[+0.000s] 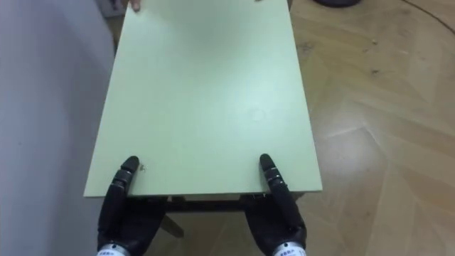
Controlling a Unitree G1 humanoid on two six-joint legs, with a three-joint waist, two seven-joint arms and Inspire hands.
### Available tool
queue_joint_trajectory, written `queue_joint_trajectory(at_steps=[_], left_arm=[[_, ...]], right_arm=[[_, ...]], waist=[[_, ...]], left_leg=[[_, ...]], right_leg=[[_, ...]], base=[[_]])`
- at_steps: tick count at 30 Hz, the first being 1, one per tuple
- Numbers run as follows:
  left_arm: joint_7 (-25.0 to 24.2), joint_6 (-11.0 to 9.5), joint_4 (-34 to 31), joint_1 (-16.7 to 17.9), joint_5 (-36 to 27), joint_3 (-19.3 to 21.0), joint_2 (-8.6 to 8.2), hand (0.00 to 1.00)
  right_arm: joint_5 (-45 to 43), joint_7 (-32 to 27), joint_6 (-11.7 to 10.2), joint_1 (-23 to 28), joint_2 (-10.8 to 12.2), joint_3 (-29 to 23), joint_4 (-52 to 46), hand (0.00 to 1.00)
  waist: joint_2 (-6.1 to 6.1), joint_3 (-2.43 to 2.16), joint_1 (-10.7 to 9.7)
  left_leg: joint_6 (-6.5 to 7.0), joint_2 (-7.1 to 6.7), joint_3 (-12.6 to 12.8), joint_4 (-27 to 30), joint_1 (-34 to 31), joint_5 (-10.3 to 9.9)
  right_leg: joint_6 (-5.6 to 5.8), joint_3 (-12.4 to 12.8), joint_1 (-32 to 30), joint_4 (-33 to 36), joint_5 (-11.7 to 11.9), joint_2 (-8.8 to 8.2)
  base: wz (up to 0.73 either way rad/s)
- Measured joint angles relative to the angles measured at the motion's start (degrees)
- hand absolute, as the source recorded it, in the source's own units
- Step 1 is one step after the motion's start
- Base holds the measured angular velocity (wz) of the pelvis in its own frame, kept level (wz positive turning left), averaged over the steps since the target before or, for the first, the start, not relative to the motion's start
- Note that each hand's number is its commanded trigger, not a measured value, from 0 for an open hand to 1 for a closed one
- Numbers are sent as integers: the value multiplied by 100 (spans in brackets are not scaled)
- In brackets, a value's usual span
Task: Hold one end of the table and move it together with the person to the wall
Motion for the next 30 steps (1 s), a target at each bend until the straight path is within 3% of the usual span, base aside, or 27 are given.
queue_joint_trajectory(at_steps=[3,6,8,12,14,18,19,20,23,26,27,28,29,30], left_arm=[[19,-17,0,5,0,4,-10,100],[44,-15,3,5,-1,17,-25,100],[47,-16,15,4,-1,49,-74,100],[47,-26,34,98,4,62,-50,100],[47,-5,43,97,2,90,-41,100],[47,88,51,100,-6,153,-74,100],[47,107,70,100,-6,164,-100,100],[47,105,95,100,-6,153,-119,100],[47,94,98,100,-6,163,-128,100],[47,119,150,98,-3,134,-144,100],[47,125,167,89,-3,135,-144,100],[46,145,201,66,-3,144,-144,100],[39,169,265,27,5,141,-154,100],[23,188,304,8,6,150,-168,100]], right_arm=[[0,-40,22,-27,-1,0,0,100],[-30,-78,51,-45,-4,-12,0,100],[-35,-99,71,-100,-32,-4,9,100],[-35,-91,44,-101,-16,88,137,100],[-35,-91,48,-102,-12,88,141,100],[-42,-91,129,-126,-36,30,142,100],[-46,-91,162,-137,-35,16,157,100],[-50,-95,225,-146,-26,-14,171,100],[-79,-97,243,-163,-40,-28,171,100],[-77,-97,238,-114,-43,-56,171,100],[-84,-97,239,-114,-46,-60,172,100],[-92,-97,244,-113,-68,-74,187,100],[-107,-97,252,-113,-33,-87,217,100],[-126,-97,270,-117,-19,-106,227,100]], waist=[[-21,5,73],[-30,9,216],[-26,13,318],[-38,22,303],[-57,30,205],[-72,39,204],[-71,40,212],[-69,41,225],[-48,44,204],[-35,40,145],[-31,42,146],[-15,45,149],[4,44,171],[23,50,201]], left_leg=[[5,-24,-4,-51,19,3],[8,-12,-253,-75,82,4],[-7,-10,-338,-81,83,-3],[-41,92,-138,-123,239,-24],[-42,85,-53,-158,270,-27],[-41,47,-61,-171,271,-27],[-40,49,-90,-185,300,-27],[-37,49,-143,-194,330,-28],[-38,38,-93,-235,324,-30],[-38,70,98,-330,393,-29],[-37,70,72,-334,397,-29],[-36,69,-6,-337,415,-28],[-36,62,-177,-348,423,-29],[-36,64,-244,-353,422,-29]], right_leg=[[-12,238,28,16,11,30],[-62,623,-60,64,-50,121],[-76,905,-297,-283,0,174],[-239,879,-167,-121,294,320],[-250,898,-118,-64,300,359],[-249,883,-109,7,299,340],[-230,912,-118,41,287,335],[-138,946,-149,-1,218,306],[-258,882,-138,-166,307,282],[-257,822,-128,-77,331,292],[-249,805,-136,-66,326,289],[-161,761,-207,21,252,271],[-132,748,-269,-65,176,261],[-148,741,-295,-181,175,265]], base=[[25],[14],[19],[37],[49],[14],[-4],[-6],[-2],[13],[-3],[-8],[-11],[-14]])
